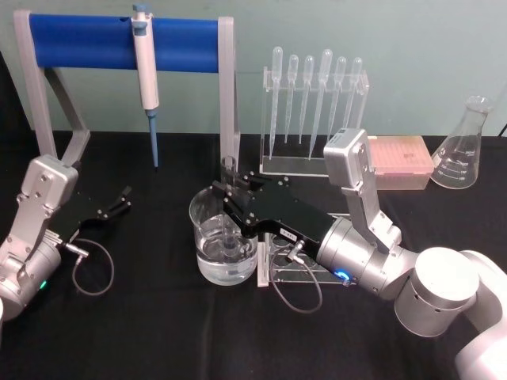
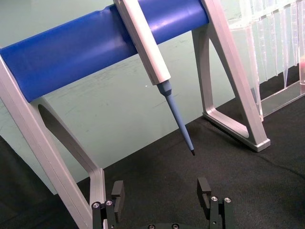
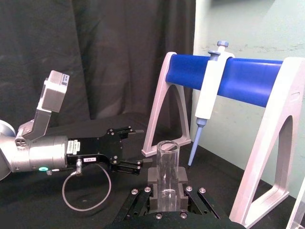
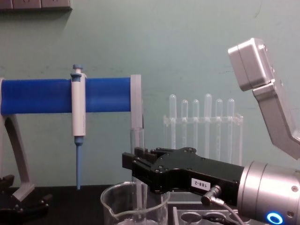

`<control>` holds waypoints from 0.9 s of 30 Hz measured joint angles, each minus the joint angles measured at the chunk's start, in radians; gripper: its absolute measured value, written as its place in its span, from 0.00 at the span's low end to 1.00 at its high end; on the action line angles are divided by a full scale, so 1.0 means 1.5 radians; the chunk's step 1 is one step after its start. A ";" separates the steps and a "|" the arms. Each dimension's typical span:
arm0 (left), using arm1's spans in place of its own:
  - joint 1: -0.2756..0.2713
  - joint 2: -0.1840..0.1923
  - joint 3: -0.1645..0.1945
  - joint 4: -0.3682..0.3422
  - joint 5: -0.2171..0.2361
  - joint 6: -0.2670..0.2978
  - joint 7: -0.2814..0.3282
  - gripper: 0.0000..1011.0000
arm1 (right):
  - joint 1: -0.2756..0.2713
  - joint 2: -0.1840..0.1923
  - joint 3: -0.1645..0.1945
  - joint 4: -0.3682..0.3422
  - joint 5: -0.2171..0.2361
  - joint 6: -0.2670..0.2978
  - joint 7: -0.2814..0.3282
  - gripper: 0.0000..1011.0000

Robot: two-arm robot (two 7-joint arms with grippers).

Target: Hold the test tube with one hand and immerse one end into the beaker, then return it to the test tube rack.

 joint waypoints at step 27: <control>0.000 0.000 0.000 0.000 0.000 0.000 0.000 0.99 | 0.000 0.000 0.000 0.000 0.000 0.000 0.000 0.22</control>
